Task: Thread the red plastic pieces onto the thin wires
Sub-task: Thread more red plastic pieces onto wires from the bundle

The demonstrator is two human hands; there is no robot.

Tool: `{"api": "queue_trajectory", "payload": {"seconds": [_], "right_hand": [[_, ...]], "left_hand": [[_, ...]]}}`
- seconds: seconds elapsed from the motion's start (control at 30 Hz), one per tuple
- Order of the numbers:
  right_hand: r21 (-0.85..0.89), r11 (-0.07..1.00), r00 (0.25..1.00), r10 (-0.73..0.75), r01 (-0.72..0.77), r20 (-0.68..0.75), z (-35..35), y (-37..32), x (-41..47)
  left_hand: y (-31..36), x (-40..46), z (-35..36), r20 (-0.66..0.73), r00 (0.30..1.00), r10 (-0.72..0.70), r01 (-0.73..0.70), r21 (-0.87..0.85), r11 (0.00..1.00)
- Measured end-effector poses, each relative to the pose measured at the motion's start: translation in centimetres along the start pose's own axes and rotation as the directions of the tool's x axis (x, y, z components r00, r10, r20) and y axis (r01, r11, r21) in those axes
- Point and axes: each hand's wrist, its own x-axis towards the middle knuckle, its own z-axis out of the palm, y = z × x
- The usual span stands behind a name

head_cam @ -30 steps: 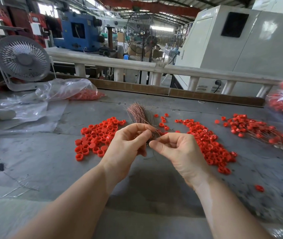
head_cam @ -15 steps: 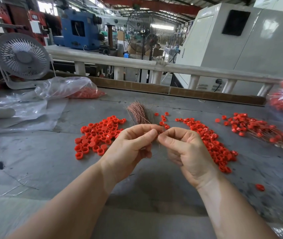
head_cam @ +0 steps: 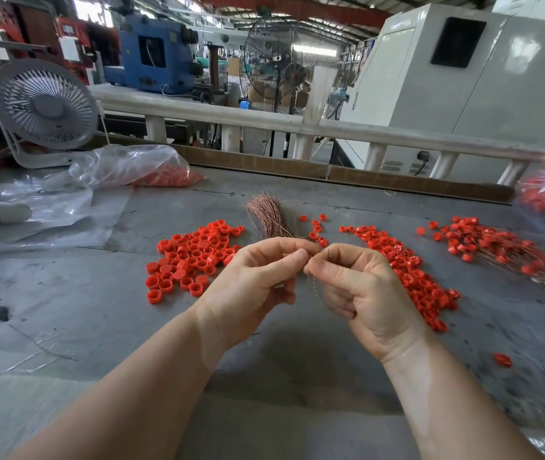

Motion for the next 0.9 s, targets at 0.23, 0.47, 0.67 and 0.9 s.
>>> {"api": "queue_trajectory", "payload": {"seconds": [0.23,0.47,0.67,0.9], "right_hand": [[-0.004,1.0,1.0,0.025,-0.025,0.001,0.04,0.04,0.07],[-0.072,0.995,0.997,0.076,-0.075,0.011,-0.05,0.35,0.16],[-0.096,0.994,0.999,0.053,-0.053,-0.005,0.01,0.46,0.19],[-0.172,0.981,0.996,0.083,-0.088,-0.036,0.16,0.51,0.15]], "left_hand": [[0.02,-0.04,-0.09,0.012,1.0,0.003,-0.002,-0.011,1.0],[-0.15,0.11,-0.24,-0.002,1.0,0.002,-0.002,-0.022,1.0],[-0.42,0.4,-0.53,-0.082,0.997,0.017,-0.02,-0.031,0.999],[-0.34,0.25,-0.37,-0.077,0.997,0.022,-0.017,0.059,0.998]]}}
